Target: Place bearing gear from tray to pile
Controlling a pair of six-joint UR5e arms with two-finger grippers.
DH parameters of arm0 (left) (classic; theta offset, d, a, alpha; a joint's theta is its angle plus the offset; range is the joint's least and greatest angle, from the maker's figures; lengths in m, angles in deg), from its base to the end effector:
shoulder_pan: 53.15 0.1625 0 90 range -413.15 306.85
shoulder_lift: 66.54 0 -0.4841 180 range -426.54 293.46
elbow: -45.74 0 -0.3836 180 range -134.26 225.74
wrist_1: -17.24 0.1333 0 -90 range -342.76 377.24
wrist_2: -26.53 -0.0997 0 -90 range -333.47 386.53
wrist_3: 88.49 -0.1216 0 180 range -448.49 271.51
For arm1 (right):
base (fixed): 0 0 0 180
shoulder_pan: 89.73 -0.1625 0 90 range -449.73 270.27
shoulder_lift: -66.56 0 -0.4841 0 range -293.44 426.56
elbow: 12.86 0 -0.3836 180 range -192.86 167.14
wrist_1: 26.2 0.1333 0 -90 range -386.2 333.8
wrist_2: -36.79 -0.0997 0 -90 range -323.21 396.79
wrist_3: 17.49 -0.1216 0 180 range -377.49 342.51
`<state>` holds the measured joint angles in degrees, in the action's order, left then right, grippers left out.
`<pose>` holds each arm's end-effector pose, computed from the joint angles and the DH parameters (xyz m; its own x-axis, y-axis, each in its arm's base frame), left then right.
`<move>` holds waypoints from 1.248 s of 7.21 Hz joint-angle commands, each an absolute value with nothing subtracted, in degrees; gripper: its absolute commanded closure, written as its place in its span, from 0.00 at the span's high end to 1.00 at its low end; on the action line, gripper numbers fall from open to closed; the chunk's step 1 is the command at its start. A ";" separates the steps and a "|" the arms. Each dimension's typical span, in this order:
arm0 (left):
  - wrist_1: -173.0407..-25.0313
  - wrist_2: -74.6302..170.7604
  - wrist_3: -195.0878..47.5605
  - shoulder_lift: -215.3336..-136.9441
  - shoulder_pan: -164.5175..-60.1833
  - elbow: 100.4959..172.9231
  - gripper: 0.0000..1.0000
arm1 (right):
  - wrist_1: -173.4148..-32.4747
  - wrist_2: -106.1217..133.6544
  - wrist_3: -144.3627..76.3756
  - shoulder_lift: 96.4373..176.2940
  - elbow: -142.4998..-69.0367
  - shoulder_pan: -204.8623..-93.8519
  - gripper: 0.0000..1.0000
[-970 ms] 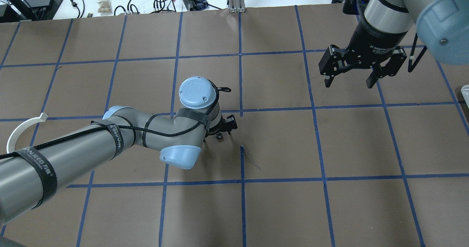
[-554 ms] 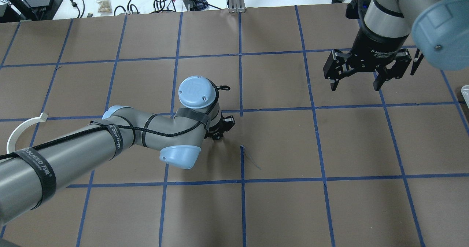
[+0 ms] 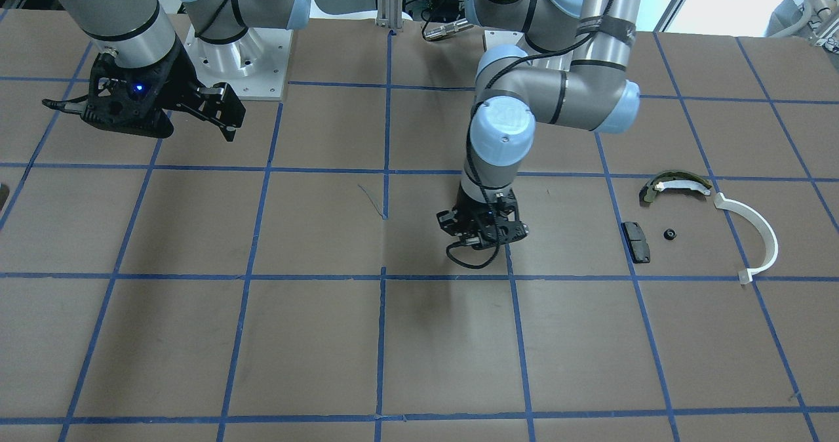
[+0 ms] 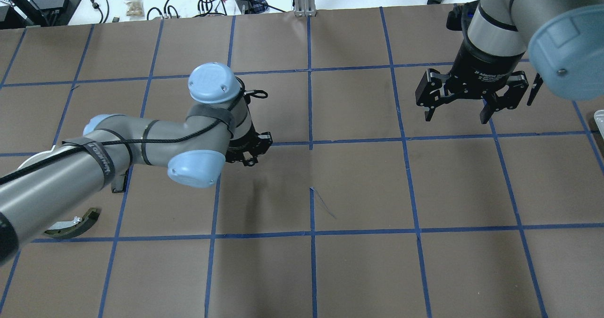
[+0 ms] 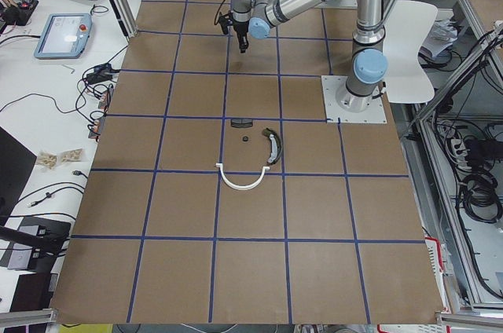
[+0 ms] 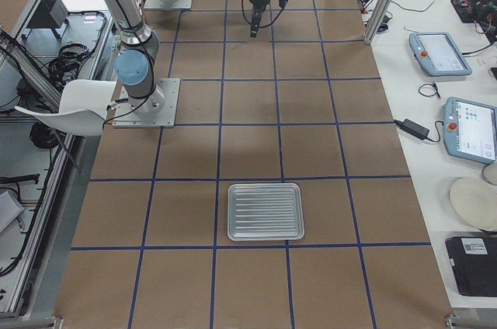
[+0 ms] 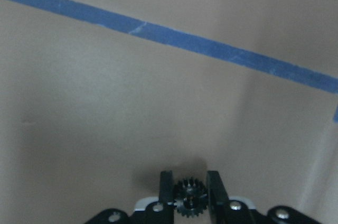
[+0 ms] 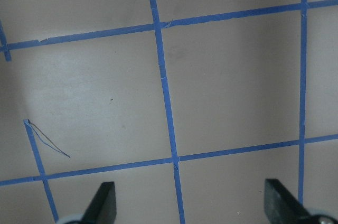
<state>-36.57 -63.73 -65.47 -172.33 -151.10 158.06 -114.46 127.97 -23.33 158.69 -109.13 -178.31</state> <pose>-0.2047 -0.5057 0.2667 -0.9655 -0.2596 -0.0173 -0.2601 0.9652 0.0291 0.1196 -0.4544 0.4874 -0.9918 0.1237 0.0308 0.1262 0.9870 0.0998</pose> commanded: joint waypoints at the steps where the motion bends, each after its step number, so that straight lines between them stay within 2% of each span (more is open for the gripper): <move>1: -46.09 -64.60 -81.54 -167.99 -139.43 157.10 0.00 | -114.44 127.93 -22.51 159.37 -109.19 -178.32 1.00; 3: -48.84 -66.70 -98.59 -166.39 -129.49 157.27 0.00 | -114.53 127.84 -22.41 159.37 -109.10 -178.32 1.00; 6: -47.80 -68.04 -121.73 -168.31 -110.95 157.27 0.00 | -114.62 126.80 -18.90 159.63 -109.10 -178.32 1.00; 9: -41.39 -67.51 -135.49 -171.74 -101.97 157.54 0.00 | -114.62 125.65 -18.55 159.64 -109.19 -178.32 1.00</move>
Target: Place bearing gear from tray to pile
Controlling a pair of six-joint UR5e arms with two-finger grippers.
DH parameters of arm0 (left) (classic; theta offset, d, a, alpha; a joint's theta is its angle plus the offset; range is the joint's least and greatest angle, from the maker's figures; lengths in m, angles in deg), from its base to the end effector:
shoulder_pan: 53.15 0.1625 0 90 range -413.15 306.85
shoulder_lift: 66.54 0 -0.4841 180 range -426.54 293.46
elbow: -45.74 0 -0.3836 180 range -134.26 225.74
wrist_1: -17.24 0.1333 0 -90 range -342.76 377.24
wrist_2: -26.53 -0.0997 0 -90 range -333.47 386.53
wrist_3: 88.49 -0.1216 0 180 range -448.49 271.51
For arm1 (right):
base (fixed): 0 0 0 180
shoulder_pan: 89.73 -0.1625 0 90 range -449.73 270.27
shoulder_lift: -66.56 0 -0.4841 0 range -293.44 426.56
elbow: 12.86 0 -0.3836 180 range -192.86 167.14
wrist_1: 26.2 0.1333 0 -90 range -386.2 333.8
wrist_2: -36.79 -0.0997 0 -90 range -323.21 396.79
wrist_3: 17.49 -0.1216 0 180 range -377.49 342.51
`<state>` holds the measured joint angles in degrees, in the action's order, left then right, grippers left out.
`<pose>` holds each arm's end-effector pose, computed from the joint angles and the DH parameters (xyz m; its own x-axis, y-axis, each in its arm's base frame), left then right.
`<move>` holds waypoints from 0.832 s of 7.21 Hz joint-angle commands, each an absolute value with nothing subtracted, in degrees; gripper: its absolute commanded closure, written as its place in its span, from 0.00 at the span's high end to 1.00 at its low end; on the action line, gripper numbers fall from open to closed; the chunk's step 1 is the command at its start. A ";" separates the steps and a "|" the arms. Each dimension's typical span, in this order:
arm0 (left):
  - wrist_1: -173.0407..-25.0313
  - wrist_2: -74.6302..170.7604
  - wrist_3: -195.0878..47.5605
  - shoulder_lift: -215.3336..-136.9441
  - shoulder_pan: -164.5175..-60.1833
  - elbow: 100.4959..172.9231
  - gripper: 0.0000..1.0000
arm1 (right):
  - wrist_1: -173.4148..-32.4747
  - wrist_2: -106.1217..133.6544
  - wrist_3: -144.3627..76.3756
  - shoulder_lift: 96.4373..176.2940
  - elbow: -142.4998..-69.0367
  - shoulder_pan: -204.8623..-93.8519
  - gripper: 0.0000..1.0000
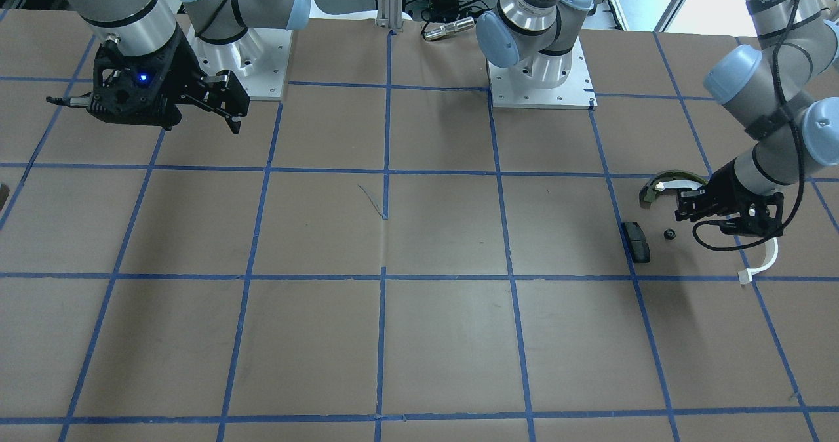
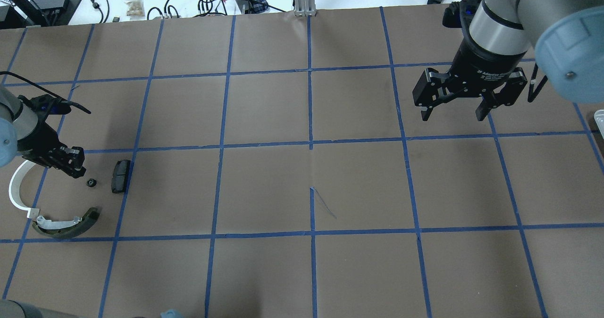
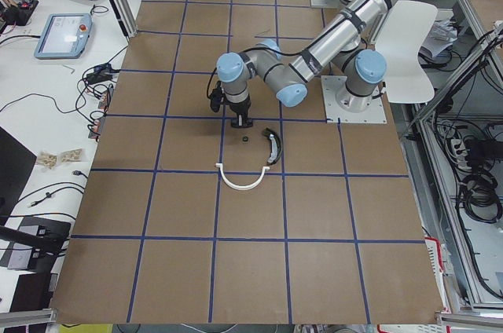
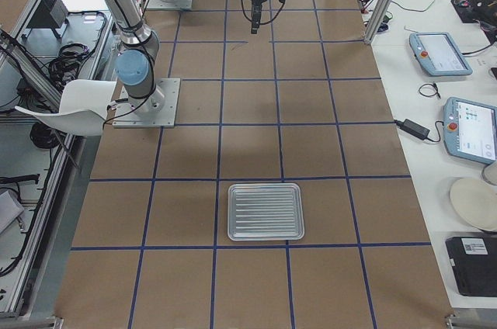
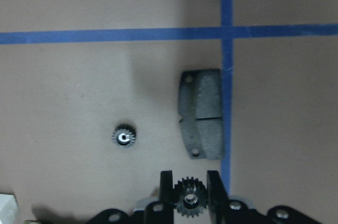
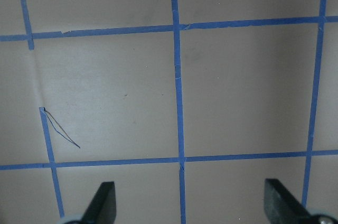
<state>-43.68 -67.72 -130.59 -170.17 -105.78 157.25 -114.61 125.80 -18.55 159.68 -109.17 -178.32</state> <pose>0.2133 -0.4840 0.2811 -0.9962 0.0853 0.0161 0.0867 0.9880 0.1277 0.1244 -0.4491 0.4951 -0.9989 0.0445 -0.0157 0.0430 0.9956 0.0836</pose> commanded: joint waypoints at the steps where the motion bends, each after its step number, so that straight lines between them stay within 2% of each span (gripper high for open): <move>1: -41.21 -67.42 -135.52 -172.97 -101.33 157.45 0.00 | -114.62 125.65 -18.37 159.63 -109.28 -178.32 1.00; 6: -39.63 -63.14 -132.01 -174.30 -101.76 157.27 0.03 | -114.62 125.73 -18.28 159.55 -109.28 -178.32 1.00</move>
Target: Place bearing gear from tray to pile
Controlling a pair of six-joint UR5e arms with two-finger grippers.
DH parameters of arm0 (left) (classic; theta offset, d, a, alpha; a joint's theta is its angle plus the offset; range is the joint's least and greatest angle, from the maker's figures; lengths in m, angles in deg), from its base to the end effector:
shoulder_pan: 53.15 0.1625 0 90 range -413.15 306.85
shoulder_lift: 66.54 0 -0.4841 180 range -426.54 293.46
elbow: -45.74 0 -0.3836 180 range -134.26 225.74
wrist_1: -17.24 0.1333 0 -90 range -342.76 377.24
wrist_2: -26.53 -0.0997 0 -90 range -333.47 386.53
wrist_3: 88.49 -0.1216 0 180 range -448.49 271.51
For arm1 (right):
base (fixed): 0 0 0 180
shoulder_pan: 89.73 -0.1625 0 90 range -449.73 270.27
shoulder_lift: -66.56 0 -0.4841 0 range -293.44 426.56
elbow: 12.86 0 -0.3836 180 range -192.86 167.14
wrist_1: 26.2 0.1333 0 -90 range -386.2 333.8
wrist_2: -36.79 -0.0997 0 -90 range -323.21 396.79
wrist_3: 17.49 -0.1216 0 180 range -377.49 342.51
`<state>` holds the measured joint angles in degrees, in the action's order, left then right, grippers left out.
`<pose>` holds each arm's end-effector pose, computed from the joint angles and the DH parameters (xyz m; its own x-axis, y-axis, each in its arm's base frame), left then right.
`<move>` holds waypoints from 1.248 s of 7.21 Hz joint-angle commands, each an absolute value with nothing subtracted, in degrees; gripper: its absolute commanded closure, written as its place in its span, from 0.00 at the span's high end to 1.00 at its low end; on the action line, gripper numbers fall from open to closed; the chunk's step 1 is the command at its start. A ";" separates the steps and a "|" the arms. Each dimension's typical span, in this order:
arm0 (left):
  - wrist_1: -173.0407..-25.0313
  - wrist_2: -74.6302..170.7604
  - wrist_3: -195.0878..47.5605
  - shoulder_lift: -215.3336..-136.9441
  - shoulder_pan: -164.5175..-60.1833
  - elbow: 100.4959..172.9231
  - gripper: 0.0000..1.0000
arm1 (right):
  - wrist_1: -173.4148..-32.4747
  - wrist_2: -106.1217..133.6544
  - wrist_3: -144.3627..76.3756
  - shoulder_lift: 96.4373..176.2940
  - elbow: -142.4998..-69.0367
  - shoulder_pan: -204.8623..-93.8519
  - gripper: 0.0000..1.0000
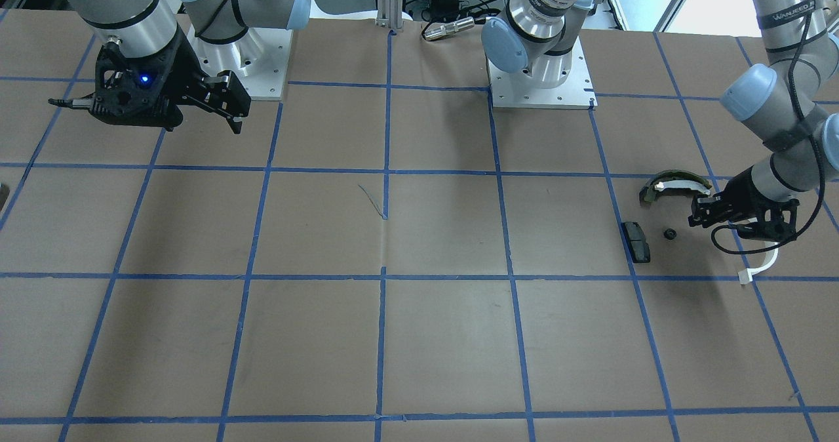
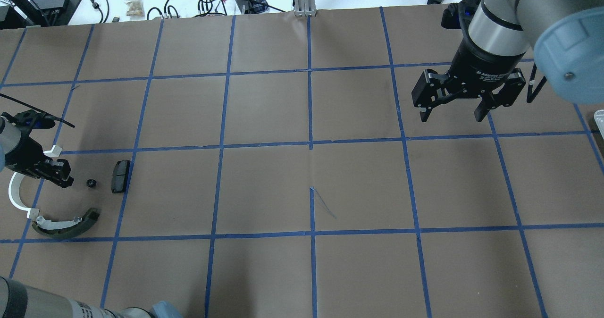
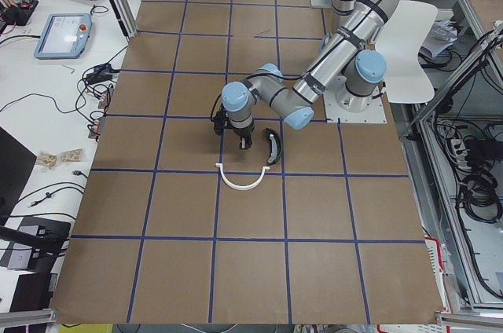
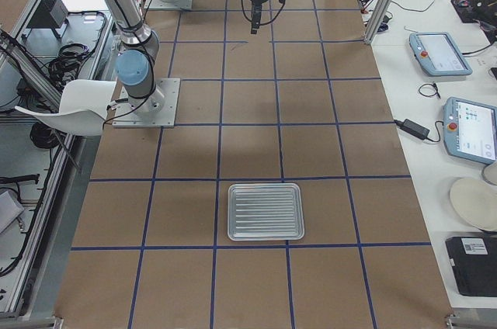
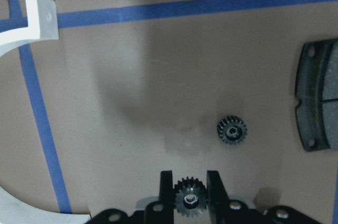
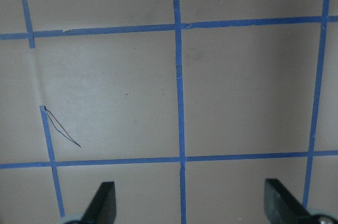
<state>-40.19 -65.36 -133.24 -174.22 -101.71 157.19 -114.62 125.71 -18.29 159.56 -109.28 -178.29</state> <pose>0.2537 -0.4827 0.2495 -0.9968 0.0565 0.0572 0.0623 0.9926 0.1042 0.1243 -0.4496 0.4932 -0.9990 0.0407 -0.0176 0.0390 0.9954 0.0874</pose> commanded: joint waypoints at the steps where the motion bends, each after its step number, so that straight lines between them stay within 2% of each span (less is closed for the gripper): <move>1: -38.93 -63.03 -132.00 -174.39 -101.76 157.53 0.09 | -114.62 125.82 -18.28 159.55 -109.28 -178.23 1.00; 2: -38.74 -62.94 -132.35 -174.73 -101.76 157.54 0.67 | -114.62 126.00 -18.37 159.55 -109.28 -178.32 1.00; 3: -38.66 -62.94 -132.70 -174.82 -101.76 157.45 1.00 | -114.62 125.82 -18.37 159.55 -109.28 -178.32 1.00; 5: -39.18 -63.11 -131.92 -172.82 -102.28 157.10 1.00 | -114.62 126.09 -18.28 159.55 -109.28 -178.23 1.00; 7: -41.37 -63.38 -123.37 -167.38 -108.31 156.66 1.00 | -114.62 125.91 -18.28 159.63 -109.28 -178.23 1.00; 9: -53.96 -63.12 -110.46 -162.98 -117.45 151.42 1.00 | -114.62 125.82 -18.37 159.63 -109.28 -178.23 1.00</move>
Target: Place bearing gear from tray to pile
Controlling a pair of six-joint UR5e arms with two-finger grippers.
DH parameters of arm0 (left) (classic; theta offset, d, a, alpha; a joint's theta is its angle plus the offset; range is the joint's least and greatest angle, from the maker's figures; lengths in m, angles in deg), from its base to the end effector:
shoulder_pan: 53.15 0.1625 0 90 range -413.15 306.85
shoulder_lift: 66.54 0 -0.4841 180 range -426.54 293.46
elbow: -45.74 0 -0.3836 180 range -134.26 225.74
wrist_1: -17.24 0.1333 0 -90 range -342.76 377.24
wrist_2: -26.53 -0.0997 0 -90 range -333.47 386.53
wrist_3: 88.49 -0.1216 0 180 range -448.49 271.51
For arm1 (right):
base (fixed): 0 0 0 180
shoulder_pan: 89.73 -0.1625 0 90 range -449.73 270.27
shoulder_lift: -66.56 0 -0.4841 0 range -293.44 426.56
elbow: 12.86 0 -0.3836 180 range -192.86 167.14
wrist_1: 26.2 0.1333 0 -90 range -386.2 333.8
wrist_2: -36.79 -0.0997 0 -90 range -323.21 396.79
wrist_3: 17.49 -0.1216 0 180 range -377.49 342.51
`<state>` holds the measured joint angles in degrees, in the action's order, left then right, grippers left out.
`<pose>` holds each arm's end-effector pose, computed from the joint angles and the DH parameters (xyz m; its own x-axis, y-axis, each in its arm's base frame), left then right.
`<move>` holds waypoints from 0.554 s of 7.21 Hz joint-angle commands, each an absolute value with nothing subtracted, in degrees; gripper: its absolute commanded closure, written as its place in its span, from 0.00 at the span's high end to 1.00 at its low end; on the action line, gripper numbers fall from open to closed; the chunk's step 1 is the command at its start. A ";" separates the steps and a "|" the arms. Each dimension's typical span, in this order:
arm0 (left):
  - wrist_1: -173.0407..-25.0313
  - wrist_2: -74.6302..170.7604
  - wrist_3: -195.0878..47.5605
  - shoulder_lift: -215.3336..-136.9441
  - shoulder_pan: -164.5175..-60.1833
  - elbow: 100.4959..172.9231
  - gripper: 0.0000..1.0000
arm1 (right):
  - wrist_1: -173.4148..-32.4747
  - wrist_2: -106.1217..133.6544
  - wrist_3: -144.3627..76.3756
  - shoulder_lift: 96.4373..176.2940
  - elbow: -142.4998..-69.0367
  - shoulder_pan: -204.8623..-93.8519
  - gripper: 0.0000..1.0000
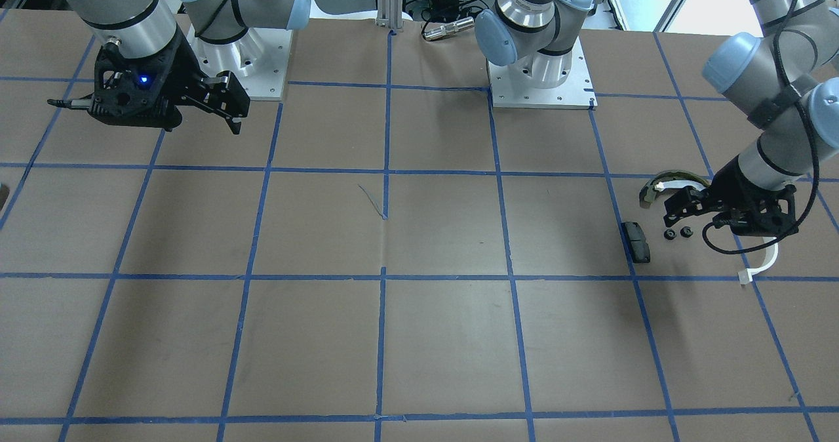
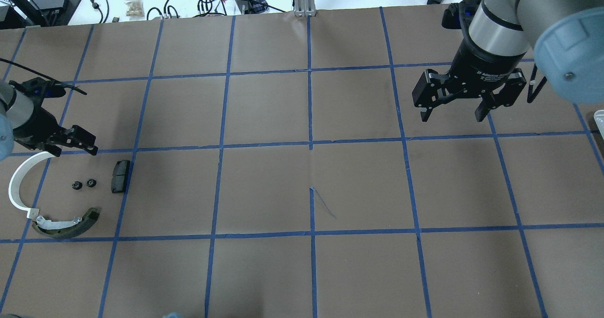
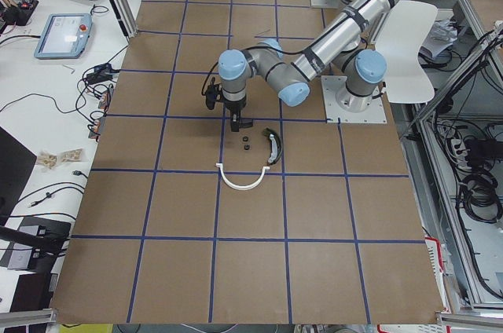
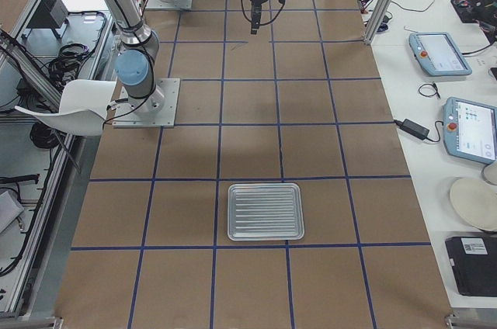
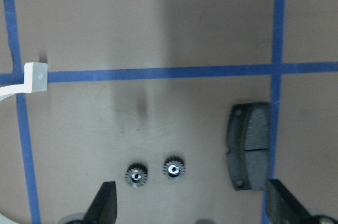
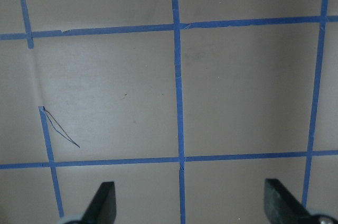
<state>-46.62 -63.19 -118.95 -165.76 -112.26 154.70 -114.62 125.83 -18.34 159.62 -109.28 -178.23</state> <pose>0.1474 -0.5073 0.3341 -0.9997 -0.0079 0.0223 -0.0073 0.9996 0.0282 0.1236 -0.4493 0.4937 -0.9990 0.0424 -0.0154 0.0409 0.9954 0.0864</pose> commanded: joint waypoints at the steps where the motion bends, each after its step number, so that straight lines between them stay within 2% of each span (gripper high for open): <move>1: -59.26 -63.12 -101.77 -161.48 -122.01 147.90 1.00 | -114.62 125.73 -18.37 159.63 -109.28 -178.23 1.00; 2: -63.05 -63.29 -89.76 -159.55 -128.24 145.52 1.00 | -114.62 125.91 -18.37 159.63 -109.28 -178.23 1.00; 4: -65.27 -63.12 -82.80 -156.64 -138.19 142.09 1.00 | -114.62 125.82 -18.37 159.63 -109.28 -178.23 1.00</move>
<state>-62.98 -63.23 -87.61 -158.35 -132.19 144.45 -114.62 125.80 -18.37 159.63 -109.28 -178.23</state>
